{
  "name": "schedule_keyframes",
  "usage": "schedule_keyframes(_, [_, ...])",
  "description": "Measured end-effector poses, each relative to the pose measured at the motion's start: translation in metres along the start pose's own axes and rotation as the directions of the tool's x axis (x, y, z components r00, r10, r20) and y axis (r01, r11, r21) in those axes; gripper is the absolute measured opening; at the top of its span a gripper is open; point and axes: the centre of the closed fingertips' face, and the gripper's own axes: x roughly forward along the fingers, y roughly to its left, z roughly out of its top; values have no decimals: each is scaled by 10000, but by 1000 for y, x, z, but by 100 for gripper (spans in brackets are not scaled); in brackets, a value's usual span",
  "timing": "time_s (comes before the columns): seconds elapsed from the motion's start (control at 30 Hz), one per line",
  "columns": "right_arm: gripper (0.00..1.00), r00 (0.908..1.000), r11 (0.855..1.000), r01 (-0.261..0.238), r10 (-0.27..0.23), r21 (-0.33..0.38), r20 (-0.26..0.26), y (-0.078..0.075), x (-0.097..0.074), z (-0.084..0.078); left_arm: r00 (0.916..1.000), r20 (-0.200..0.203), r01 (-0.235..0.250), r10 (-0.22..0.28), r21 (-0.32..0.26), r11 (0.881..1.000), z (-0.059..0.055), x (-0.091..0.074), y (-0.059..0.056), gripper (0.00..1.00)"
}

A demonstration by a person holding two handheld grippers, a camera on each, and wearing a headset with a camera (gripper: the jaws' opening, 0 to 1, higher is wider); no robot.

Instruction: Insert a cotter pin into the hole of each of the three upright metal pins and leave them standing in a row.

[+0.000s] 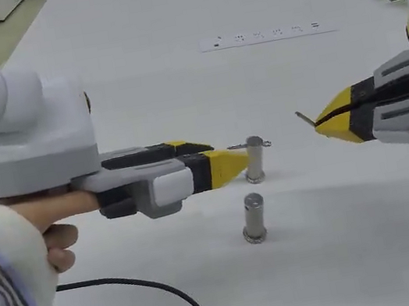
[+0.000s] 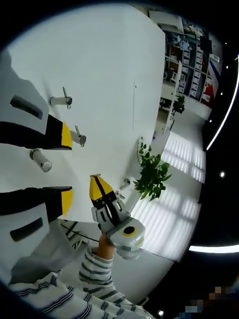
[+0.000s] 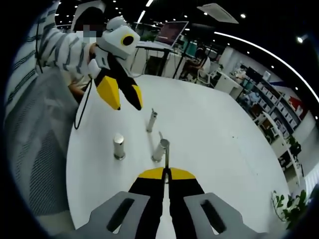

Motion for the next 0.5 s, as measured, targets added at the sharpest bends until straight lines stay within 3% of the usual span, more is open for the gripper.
schedule_keyframes(0.3, [2,9997,9999,148,-147,-55,173,10,1,4,9992,-37,395,-397,-528,9978,3,16,-7,20])
schedule_keyframes(0.5, [2,9995,9982,255,-244,-543,208,19,3,11,9985,-203,480,-499,-885,9949,0,25,-11,16])
